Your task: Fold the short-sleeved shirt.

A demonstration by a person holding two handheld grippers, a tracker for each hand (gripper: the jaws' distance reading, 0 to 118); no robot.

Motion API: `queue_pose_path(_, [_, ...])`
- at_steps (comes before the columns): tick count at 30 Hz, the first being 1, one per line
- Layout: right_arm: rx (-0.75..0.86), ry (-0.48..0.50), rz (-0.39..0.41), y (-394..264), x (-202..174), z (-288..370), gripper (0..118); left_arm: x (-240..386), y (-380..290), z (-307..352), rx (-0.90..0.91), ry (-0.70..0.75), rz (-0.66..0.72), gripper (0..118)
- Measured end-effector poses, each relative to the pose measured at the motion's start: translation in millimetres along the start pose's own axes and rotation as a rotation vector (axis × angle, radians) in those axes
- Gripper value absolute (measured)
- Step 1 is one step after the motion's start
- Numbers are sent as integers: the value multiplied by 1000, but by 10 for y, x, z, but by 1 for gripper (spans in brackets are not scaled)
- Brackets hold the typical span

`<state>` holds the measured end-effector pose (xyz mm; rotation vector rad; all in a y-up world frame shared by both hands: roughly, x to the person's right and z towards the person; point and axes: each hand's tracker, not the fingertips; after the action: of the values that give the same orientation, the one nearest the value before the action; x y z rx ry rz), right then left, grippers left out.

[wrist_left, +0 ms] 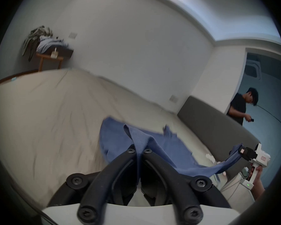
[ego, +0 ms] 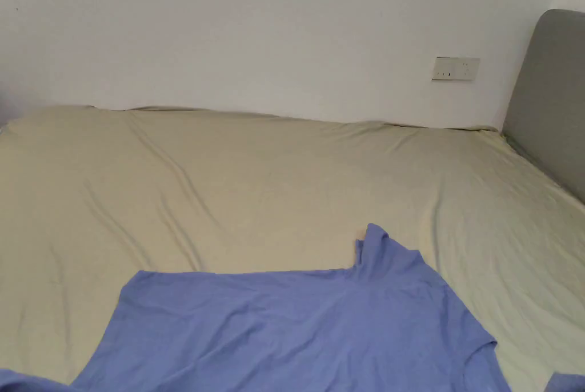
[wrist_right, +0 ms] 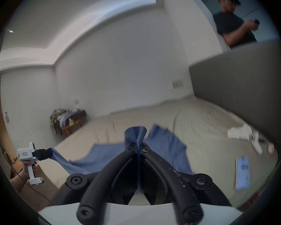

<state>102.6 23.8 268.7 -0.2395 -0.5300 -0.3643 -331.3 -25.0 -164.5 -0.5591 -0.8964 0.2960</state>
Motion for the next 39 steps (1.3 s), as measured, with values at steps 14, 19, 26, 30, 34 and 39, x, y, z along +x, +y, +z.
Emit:
queue_pose_path(14, [-632,-242,-93,-1048,539,-738,4,-380,-684,-402,-476,281,-50,2])
queue_pose_path(19, [-512,-309,26,-827,400,-613,67,-272,-575,-235,-386,365,-89,98])
queue_pose_path(26, [-26,-234,107,-199,-43,-190,118,245,-152,302,120,240,-155,118])
queue_pose_path(30, [-23,-311,151,-158,-295,-164,111,701,-241,346,205,278,-284,109])
queue_pose_path(34, [54,-348,210,-252,-425,-118,2,918,-425,406,226,262,-356,0])
queue_pose_path(39, [-15,-314,109,-368,-355,-196,0,735,-447,332,216,258,-208,0])
